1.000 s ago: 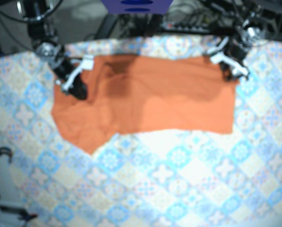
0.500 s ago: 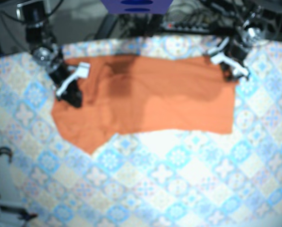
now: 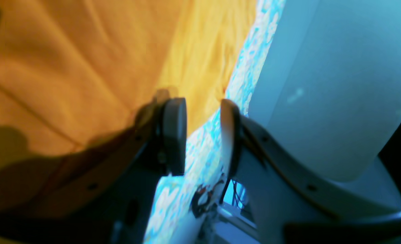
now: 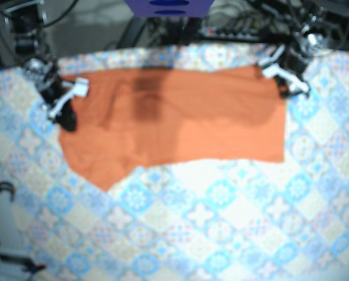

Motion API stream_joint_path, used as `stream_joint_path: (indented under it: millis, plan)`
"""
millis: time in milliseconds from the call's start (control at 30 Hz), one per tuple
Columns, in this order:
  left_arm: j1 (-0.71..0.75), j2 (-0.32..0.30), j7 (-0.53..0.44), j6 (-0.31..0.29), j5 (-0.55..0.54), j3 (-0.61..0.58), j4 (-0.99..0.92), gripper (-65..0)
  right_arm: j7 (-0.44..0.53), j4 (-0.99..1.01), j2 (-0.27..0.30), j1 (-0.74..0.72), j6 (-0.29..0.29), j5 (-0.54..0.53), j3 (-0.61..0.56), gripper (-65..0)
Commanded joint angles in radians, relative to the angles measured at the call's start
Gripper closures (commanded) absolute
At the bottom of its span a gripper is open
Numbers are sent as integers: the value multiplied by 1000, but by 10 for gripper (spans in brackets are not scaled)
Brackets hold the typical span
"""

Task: Fold the T-shirt properly
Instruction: 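Drag the right gripper outward, stretching its shirt corner away from the left gripper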

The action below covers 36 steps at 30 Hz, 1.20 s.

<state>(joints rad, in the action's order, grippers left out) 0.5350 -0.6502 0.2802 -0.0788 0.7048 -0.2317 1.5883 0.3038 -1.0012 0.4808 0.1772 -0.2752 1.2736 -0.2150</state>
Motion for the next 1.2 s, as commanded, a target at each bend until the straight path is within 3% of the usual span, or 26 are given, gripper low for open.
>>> stream_joint_path:
  millis: [0, 67, 700, 933, 1167]
  plan:
    - [1, -16, -2, 17, 2, 8, 13, -333, -22, 25, 22, 41, 123, 45, 2, -165]
    - [1, -16, -2, 17, 2, 8, 13, -333, -22, 25, 22, 58, 149, 45, 4, -165]
    - [-2, -12, -2, 18, 0, 5, 13, -333, -19, -184, 19, 92, 147, 44, 32, -165]
    - [-2, 7, -3, 18, 0, 4, 13, -333, -27, -262, 17, 87, 147, -74, 33, -165]
    - [0, 8, -3, 18, 0, 2, 13, -331, -28, -296, 17, 87, 147, -82, 33, -165]
